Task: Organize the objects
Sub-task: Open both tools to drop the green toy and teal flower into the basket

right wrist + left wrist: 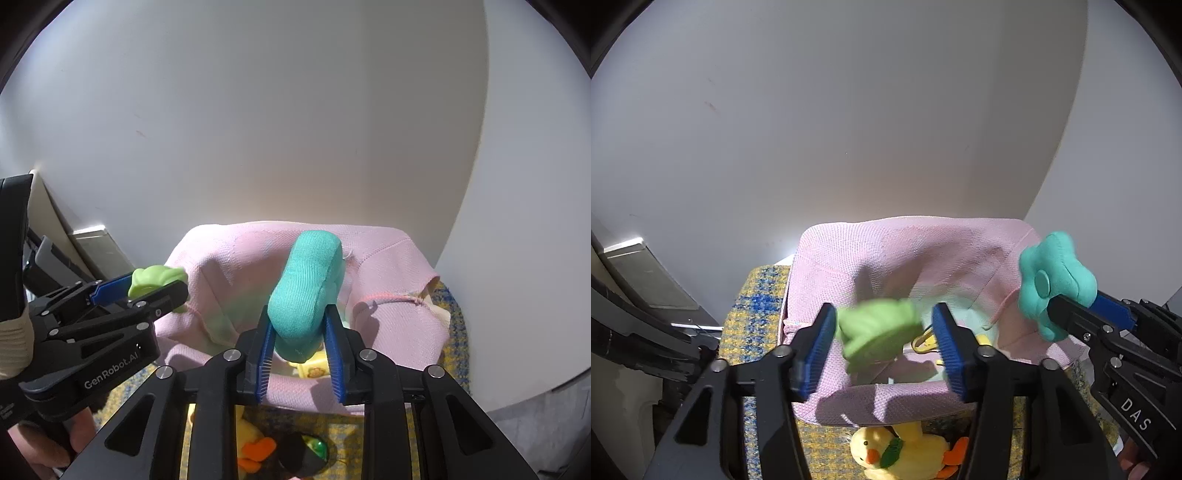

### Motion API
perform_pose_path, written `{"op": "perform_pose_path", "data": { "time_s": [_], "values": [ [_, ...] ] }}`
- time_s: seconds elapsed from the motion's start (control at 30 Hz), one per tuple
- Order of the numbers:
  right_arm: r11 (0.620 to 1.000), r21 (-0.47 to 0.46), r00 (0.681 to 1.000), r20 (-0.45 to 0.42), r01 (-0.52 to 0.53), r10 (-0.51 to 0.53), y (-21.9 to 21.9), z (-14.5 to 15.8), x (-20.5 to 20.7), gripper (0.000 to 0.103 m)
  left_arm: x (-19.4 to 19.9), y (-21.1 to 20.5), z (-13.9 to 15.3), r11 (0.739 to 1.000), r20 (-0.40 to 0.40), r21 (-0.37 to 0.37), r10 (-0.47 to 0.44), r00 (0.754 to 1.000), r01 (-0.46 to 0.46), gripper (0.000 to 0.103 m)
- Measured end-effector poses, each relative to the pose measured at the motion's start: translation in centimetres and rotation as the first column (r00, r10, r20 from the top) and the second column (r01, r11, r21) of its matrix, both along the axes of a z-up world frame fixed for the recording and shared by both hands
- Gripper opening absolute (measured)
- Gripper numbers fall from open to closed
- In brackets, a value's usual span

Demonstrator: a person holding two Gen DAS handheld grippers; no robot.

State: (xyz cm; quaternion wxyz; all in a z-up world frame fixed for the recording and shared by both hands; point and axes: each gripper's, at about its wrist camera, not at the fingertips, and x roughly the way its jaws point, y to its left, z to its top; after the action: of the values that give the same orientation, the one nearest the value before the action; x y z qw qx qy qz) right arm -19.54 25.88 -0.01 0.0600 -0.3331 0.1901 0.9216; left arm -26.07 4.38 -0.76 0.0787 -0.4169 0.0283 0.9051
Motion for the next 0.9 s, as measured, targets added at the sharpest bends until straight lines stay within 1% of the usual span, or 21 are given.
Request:
{"op": "perform_pose_path", "data": {
  "time_s": [0.03, 0.07, 0.1, 0.13, 0.2, 0.33, 0.5, 0.7, 0.8, 0.9],
  "values": [
    [1.0, 0.001, 1.0, -0.001, 0.003, -0.003, 0.1, 0.0, 0.0, 0.032, 0.0, 0.0, 0.1, 1.0, -0.008, -0.006, 0.006, 1.0, -0.006, 0.078],
    [1.0, 0.003, 1.0, -0.002, 0.007, -0.007, 0.2, 0.1, 0.0, 0.035, 0.0, 0.0, 0.3, 1.0, -0.019, -0.01, 0.013, 1.0, -0.013, 0.082],
    [1.0, 0.006, 1.0, -0.004, 0.014, -0.014, 0.3, 0.1, 0.0, 0.046, 0.2, -0.1, 0.5, 1.0, -0.028, -0.014, 0.019, 0.999, -0.02, 0.086],
    [1.0, 0.011, 1.0, -0.008, 0.026, -0.026, 0.4, 0.2, 0.2, 0.057, 0.2, -0.2, 0.6, 1.0, -0.033, -0.017, 0.025, 0.999, -0.026, 0.086],
    [0.999, 0.016, 0.999, -0.013, 0.039, -0.039, 0.6, 0.3, 0.5, 0.061, 0.3, -0.4, 0.8, 0.999, -0.029, -0.02, 0.039, 0.999, -0.039, 0.086],
    [0.999, 0.009, 0.999, -0.009, 0.053, -0.052, 0.7, 0.4, 1.0, 0.063, 0.4, -0.9, 1.2, 0.998, -0.02, -0.016, 0.054, 0.998, -0.054, 0.086],
    [0.998, 0.011, 0.998, -0.014, 0.059, -0.059, 0.4, 0.9, 2.1, 0.063, 1.0, -0.8, 1.8, 0.998, -0.032, -0.023, 0.055, 0.998, -0.056, 0.086],
    [0.998, 0.019, 0.998, -0.033, 0.063, -0.062, -0.1, 2.0, 3.7, 0.063, 2.9, -0.9, 3.4, 0.998, -0.055, -0.019, 0.059, 0.997, -0.06, 0.086],
    [0.998, 0.022, 0.997, -0.043, 0.065, -0.064, -0.3, 2.5, 4.8, 0.066, 4.2, -1.0, 4.2, 0.998, -0.069, -0.02, 0.06, 0.996, -0.062, 0.086],
    [0.998, 0.023, 0.997, -0.049, 0.066, -0.065, -0.6, 2.8, 5.8, 0.067, 5.3, -1.2, 4.8, 0.998, -0.079, -0.021, 0.062, 0.995, -0.064, 0.086]
  ]
}}
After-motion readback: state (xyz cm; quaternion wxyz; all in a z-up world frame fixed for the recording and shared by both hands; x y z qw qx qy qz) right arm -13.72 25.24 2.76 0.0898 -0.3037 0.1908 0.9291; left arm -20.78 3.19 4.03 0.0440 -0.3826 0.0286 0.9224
